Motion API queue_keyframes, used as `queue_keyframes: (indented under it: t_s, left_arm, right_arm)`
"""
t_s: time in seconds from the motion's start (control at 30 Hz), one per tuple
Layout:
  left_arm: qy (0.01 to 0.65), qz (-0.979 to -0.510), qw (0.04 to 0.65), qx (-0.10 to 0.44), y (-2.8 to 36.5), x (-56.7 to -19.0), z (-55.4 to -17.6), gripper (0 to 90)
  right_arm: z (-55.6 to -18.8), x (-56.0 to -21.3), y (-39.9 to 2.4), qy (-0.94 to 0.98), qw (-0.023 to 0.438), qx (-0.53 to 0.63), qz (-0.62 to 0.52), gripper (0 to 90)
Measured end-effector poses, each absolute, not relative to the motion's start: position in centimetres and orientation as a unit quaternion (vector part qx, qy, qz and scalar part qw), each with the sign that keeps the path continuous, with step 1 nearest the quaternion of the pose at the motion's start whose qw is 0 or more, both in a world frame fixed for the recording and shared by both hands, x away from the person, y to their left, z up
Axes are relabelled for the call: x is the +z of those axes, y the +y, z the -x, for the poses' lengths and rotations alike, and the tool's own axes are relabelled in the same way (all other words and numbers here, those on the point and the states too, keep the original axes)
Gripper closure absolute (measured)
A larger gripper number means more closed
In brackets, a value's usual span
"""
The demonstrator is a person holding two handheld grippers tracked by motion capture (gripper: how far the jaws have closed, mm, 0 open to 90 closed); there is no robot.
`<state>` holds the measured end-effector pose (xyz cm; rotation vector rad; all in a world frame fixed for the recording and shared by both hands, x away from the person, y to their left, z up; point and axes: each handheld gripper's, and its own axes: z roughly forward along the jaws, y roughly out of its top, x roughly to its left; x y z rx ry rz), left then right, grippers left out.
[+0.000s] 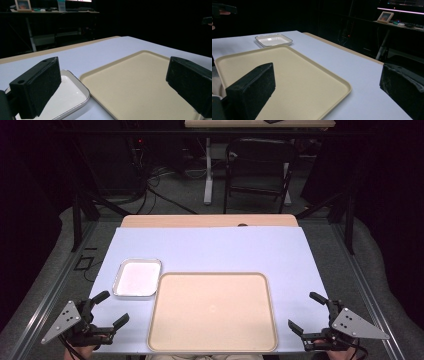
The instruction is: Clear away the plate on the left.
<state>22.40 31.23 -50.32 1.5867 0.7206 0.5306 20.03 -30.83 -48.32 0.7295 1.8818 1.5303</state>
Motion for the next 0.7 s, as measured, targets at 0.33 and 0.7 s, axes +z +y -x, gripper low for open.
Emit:
queue_keyframes:
  t_s: [0.33,0.7]
  left_arm:
    - [0.319,-0.703,0.597,0.217,30.82,-50.16,-22.67,0.0]
    - [0.351,-0.723,0.561,0.195,30.63,-49.78,-23.25,0.0]
  right_arm:
    - [-20.17,-48.35,-30.85,0.713,0.298,0.573,-0.275,0.0]
    - [-20.3,-48.42,-30.74,0.717,0.293,0.568,-0.278,0.1]
